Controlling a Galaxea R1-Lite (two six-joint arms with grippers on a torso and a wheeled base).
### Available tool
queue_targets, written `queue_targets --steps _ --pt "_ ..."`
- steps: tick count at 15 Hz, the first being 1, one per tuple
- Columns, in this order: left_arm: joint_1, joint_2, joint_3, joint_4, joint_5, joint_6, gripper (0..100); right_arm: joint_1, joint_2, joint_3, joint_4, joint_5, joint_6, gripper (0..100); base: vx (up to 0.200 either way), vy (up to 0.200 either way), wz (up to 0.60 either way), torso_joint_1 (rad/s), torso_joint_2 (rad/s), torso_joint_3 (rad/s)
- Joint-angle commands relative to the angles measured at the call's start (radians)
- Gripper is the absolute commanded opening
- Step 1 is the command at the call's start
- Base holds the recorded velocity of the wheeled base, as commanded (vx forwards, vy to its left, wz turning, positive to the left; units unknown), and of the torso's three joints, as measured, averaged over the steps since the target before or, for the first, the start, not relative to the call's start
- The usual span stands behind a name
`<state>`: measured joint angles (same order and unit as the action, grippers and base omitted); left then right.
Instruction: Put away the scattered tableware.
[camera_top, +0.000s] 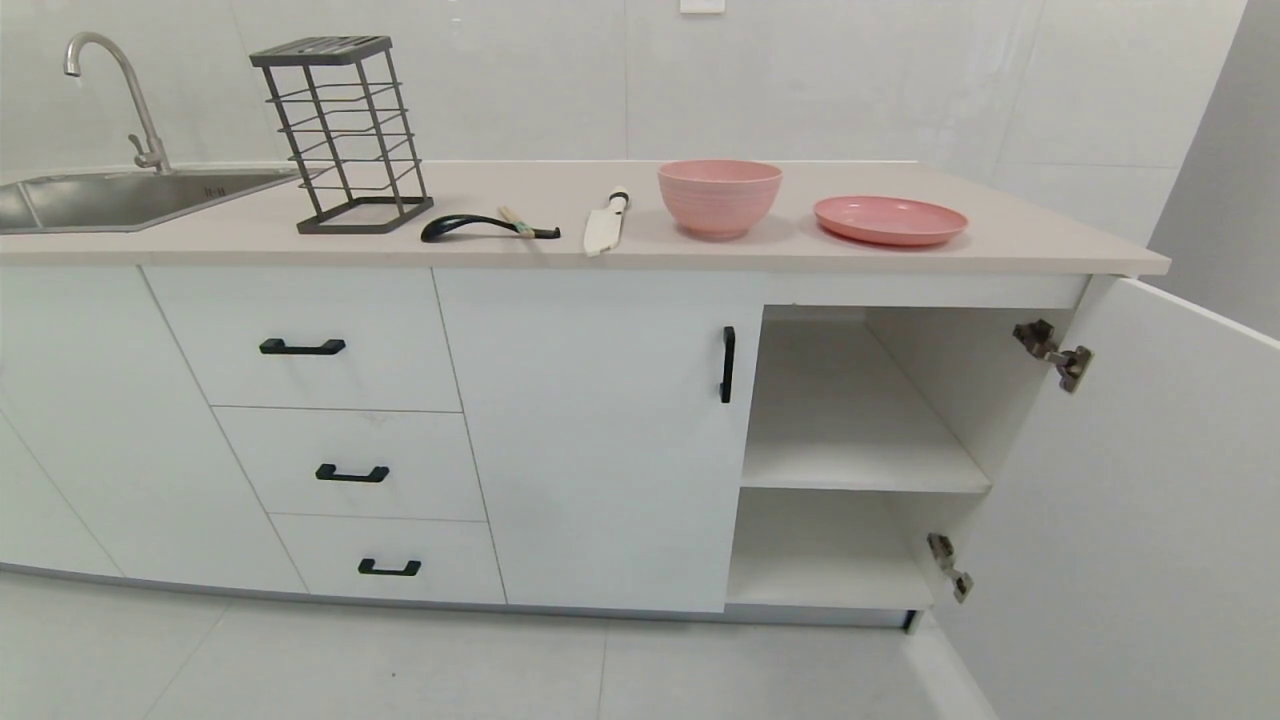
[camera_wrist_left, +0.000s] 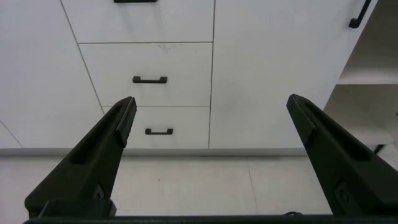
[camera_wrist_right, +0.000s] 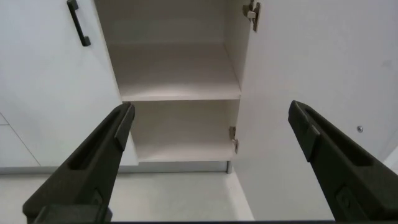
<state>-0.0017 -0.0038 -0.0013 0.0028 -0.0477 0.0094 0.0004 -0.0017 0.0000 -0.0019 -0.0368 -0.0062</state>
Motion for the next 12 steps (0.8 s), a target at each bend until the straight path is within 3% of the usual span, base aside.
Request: queue_targets --steps 1,5,8,12 --pt "0.000 0.004 0.000 0.000 -0.001 0.000 100 0.001 0.002 0.000 -0.001 0.002 0.002 100 0.000 0.000 -0.60 0.002 0.00 0.002" --pt "0.000 0.004 0.000 0.000 0.000 -0.002 100 0.001 0.002 0.000 -0.001 0.002 0.000 100 0.000 0.000 -0.60 0.005 0.00 0.004" --pt "0.000 0.004 0.000 0.000 0.002 -0.002 100 0.001 0.002 0.000 -0.001 0.002 0.000 100 0.000 0.000 0.00 0.000 0.00 0.000" --pt "0.000 0.004 0.000 0.000 0.002 -0.008 100 0.001 0.002 0.000 -0.001 0.000 0.000 100 0.200 0.000 0.00 0.000 0.00 0.004"
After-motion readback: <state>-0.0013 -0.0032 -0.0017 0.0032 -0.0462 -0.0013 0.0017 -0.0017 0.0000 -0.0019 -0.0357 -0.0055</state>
